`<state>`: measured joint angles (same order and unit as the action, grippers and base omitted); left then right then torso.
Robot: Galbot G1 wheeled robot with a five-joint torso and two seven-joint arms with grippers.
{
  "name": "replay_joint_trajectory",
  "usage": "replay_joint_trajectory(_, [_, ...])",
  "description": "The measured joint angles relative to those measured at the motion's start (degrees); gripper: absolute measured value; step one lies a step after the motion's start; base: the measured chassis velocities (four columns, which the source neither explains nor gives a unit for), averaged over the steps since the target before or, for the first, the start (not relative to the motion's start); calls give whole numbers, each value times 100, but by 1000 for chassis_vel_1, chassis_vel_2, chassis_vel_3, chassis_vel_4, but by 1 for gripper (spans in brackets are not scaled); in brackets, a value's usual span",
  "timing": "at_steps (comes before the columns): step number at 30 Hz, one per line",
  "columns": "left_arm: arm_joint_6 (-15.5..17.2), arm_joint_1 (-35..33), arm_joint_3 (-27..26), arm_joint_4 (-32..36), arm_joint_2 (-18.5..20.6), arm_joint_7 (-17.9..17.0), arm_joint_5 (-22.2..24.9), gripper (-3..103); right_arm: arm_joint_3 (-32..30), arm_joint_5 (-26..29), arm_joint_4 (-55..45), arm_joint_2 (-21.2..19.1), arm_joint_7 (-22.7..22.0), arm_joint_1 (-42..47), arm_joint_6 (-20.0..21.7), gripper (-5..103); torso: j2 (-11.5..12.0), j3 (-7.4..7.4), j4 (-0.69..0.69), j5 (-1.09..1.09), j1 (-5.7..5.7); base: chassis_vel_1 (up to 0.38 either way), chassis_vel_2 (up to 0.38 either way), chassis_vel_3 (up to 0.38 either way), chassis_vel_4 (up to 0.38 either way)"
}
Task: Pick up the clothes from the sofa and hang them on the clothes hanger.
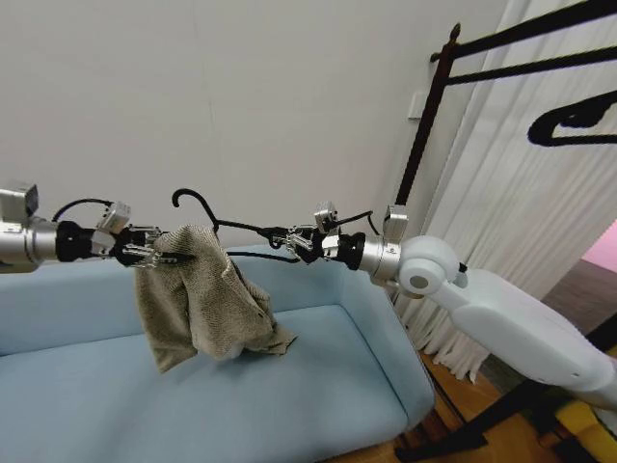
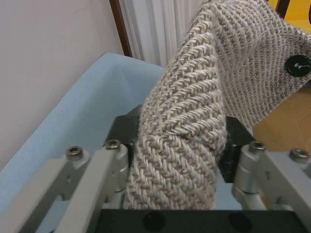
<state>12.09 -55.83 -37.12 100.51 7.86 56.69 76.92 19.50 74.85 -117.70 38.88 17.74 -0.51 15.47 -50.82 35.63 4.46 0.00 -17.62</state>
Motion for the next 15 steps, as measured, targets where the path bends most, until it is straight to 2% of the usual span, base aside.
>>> replay_joint_trajectory(2, [-17,9,-9,7,-11,-6,1,32,11,17,-29,-17,-27,-24,0,2,0,0,0,0,0,0,0,0,0])
replay_joint_trajectory(4, [-26,13,-13,19,-16,-25,11,32,16,24,-39,-25,-35,-34,0,2,0,0,-1,0,0,0,0,0,0])
replay_joint_trajectory(8, [-69,54,-51,110,-22,-105,133,11,44,109,-136,-138,-94,-102,0,2,0,0,0,0,0,0,0,0,0])
replay_joint_trajectory(10, [-77,57,-54,125,-22,-96,138,11,45,133,-155,-169,-98,-113,-1,2,0,0,0,0,0,0,0,0,0])
replay_joint_trajectory(12, [-101,68,-55,157,-34,-70,144,4,46,188,-199,-251,-115,-138,3,2,0,0,0,1,0,0,0,0,0])
replay_joint_trajectory(15, [-175,72,-55,206,-75,-102,164,4,49,205,-234,-348,-195,-144,21,0,0,0,0,0,0,0,0,0,0])
